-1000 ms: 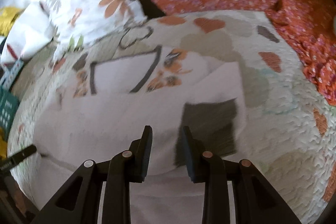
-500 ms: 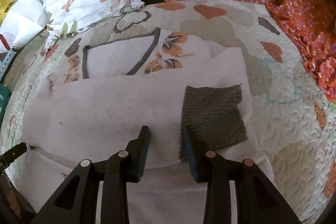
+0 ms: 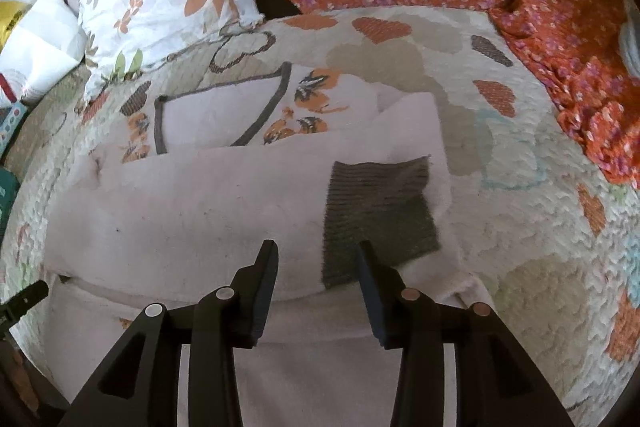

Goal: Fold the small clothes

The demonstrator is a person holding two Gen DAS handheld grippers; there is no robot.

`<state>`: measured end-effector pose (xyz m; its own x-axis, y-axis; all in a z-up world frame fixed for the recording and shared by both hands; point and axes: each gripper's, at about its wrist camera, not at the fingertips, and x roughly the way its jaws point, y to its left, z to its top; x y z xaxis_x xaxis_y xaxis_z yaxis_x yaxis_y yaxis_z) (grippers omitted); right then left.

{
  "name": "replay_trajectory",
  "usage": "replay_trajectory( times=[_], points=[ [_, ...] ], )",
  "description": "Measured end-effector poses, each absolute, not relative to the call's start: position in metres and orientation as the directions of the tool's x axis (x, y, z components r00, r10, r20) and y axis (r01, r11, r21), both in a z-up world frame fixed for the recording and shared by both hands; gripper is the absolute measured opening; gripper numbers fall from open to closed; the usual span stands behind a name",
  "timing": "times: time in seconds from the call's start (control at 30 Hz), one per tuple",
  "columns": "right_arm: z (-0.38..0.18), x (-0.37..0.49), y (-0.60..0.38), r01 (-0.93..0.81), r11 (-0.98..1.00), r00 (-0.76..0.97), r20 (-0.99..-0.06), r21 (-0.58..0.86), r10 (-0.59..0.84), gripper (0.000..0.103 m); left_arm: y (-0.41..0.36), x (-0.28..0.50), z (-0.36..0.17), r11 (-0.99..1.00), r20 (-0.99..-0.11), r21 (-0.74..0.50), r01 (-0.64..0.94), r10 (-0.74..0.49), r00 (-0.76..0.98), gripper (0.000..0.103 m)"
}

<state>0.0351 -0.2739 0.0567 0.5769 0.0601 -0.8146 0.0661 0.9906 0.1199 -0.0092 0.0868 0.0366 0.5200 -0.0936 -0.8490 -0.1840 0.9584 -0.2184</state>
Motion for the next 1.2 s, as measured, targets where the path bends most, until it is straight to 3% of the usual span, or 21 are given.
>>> replay_trajectory(
  times=[1.2],
  points=[
    [0.039, -0.021, -0.277, 0.151, 0.972, 0.57, -0.82, 0.18, 0.063, 0.055, 0.118, -0.046, 0.051, 0.942, -0.824, -0.257, -0.217, -0.096, 0.559, 0.089]
  ],
)
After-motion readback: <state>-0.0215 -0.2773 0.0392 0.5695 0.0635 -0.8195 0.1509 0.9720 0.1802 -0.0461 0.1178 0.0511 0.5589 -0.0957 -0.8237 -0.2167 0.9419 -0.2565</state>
